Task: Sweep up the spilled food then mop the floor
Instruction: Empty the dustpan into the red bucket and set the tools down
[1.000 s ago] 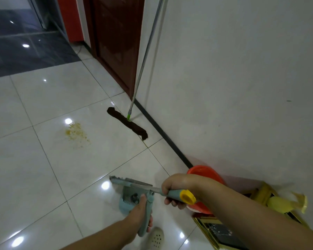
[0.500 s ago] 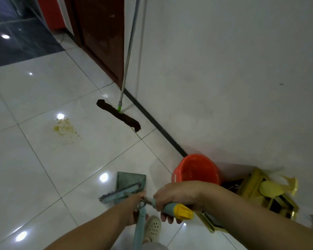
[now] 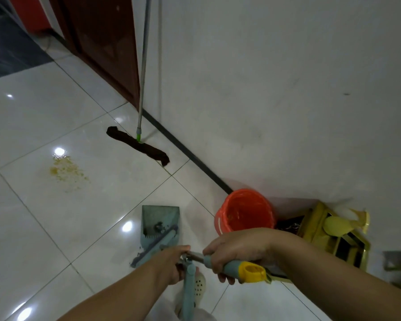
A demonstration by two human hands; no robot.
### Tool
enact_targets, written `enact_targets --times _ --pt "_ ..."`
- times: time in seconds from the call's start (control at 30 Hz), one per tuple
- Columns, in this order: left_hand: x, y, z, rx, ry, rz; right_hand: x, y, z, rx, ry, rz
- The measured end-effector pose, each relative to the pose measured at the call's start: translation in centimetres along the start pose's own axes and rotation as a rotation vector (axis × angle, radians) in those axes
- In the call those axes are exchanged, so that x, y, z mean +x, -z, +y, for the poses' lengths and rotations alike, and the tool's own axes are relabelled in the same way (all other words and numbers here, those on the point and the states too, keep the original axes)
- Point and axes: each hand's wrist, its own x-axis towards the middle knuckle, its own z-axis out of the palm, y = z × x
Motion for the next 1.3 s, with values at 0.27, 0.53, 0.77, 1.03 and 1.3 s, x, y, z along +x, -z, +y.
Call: enact_targets --times 0.27,0.53,0.77,1.03,1.3 --pt "-1.9 -0.5 4.0 -0.009 -0.036 -0.031 -1.1 1.3 -1.7 -0.007 0.140 0.003" --pt "-1.2 -1.4 9.5 -0.042 -0.074 -0.118 -0.5 2.8 -1.5 -0.024 0.501 0.385" --pt "-1.5 -6.3 13.3 -0.077 -0.102 -0.125 2.2 5.8 -2.0 -0.041 0.778 0.997" --pt "-0.9 -12.4 15.9 -0.148 -0.091 -0.183 1.7 13.2 -0.2 -0.288 0.722 1.085" --pt "0.4 -20.8 18.6 -0.171 -0.149 -0.237 0.6 22.1 2.7 -0.299 0.705 1.126"
